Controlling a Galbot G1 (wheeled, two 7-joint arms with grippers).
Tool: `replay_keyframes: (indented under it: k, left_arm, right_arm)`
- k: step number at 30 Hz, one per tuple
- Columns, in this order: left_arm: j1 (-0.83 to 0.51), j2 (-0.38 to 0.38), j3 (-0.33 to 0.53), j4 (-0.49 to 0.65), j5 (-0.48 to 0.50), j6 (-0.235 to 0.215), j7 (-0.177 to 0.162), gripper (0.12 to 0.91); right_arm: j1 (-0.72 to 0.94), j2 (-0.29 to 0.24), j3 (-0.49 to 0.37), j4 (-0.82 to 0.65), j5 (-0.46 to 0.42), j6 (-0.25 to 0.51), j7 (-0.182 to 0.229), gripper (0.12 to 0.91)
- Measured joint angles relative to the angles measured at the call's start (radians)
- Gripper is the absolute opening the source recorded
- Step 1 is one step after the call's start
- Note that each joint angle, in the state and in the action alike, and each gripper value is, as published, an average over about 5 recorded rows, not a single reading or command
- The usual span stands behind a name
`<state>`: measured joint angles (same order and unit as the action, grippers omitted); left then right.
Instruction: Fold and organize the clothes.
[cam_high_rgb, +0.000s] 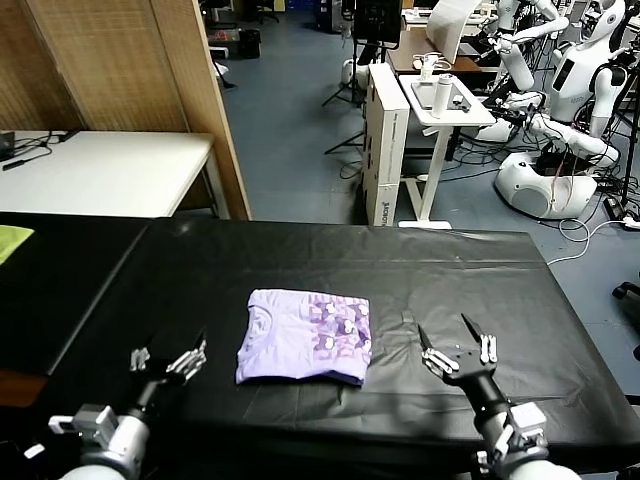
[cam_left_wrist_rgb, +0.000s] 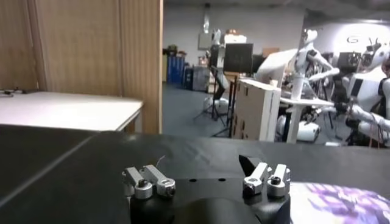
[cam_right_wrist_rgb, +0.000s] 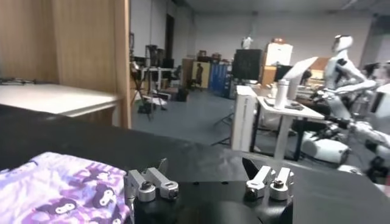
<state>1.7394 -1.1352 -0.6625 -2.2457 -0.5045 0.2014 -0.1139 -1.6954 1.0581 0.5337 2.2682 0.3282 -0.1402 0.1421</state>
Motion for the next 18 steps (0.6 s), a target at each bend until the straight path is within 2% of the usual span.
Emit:
replay_keyframes:
  k: [8,18]
  left_arm:
    - [0.091,0.014,-0.014,-0.017,-0.023,0.004,-0.020,0.907]
    - [0.172,0.011,-0.048,-0.048,-0.035,0.028,-0.018,0.907]
  right_arm:
    - [-0.096,0.021,0.007,0.035,-0.041,0.036,0.018,0.907]
    - [-0.207,0.044,-0.019,0.053,-0.086,0.055,0.108,0.907]
